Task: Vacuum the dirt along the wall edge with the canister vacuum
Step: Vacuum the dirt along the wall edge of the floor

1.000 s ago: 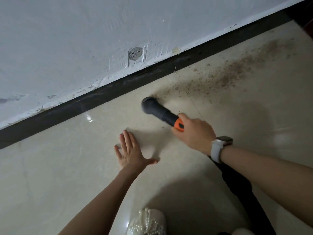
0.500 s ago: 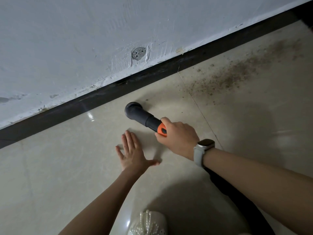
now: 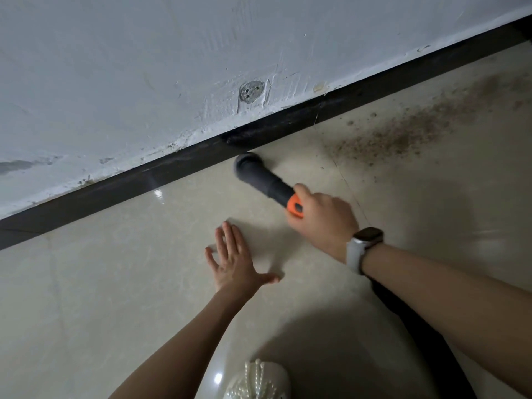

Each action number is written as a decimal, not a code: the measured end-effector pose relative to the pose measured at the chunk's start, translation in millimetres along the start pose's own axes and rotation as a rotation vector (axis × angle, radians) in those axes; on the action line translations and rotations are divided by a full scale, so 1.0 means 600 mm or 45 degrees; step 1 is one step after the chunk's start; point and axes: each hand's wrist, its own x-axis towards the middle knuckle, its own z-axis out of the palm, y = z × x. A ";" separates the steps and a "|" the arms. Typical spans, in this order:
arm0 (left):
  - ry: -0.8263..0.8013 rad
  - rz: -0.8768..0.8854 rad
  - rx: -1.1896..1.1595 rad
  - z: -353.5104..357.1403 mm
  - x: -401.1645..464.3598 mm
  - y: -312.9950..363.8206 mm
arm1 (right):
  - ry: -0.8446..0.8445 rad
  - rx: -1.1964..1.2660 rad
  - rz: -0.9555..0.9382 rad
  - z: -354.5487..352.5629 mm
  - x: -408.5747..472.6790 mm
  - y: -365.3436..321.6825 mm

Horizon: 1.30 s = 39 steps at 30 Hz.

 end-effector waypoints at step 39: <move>-0.035 -0.009 0.019 -0.003 0.004 0.007 | -0.130 0.195 0.062 -0.041 -0.029 0.033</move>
